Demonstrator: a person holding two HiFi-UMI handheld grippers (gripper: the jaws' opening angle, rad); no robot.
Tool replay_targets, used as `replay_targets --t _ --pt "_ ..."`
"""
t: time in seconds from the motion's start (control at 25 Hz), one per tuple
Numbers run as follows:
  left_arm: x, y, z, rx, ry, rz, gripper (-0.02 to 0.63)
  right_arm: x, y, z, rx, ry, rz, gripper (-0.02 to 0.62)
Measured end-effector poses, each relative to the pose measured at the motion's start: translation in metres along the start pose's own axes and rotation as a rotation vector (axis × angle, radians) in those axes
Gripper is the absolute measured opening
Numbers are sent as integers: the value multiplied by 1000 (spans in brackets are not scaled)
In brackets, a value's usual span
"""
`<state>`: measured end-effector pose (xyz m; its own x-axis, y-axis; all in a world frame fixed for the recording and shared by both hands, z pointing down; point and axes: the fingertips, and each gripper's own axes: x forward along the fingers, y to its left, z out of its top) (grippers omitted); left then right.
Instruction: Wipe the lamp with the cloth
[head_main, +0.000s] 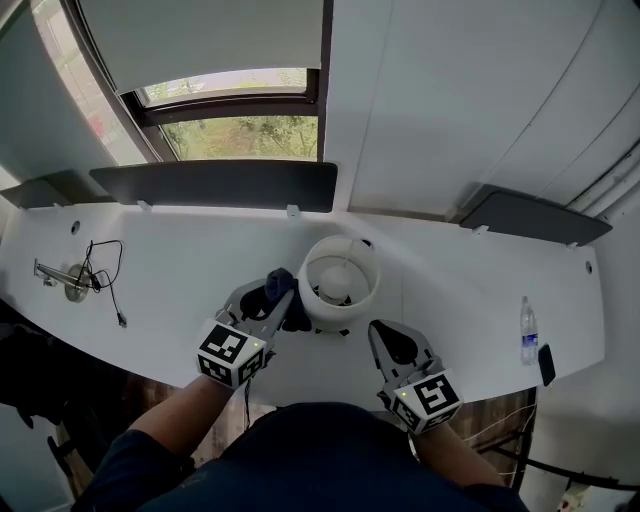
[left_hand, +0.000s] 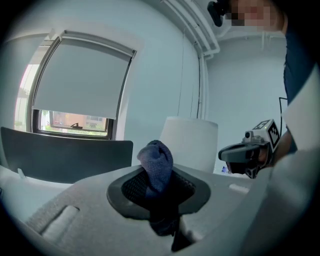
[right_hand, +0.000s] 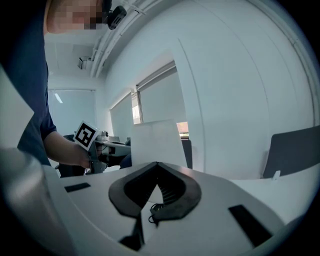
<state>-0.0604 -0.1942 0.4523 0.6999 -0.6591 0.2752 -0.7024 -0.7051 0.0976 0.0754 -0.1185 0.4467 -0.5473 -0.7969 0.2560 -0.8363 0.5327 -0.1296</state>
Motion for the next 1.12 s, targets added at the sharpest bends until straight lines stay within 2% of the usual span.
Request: replay_targets --t 0.28,0.4,1.12 --pt "5 6 -25 -25 52 14 86 11 -13 13 -25 -29 -2 11" --pt "4 5 -24 -18 57 12 86 13 -17 16 -24 -37 -6 11" --pt "9 1 82 141 -84 4 86 8 -26 26 4 -85 7 11"
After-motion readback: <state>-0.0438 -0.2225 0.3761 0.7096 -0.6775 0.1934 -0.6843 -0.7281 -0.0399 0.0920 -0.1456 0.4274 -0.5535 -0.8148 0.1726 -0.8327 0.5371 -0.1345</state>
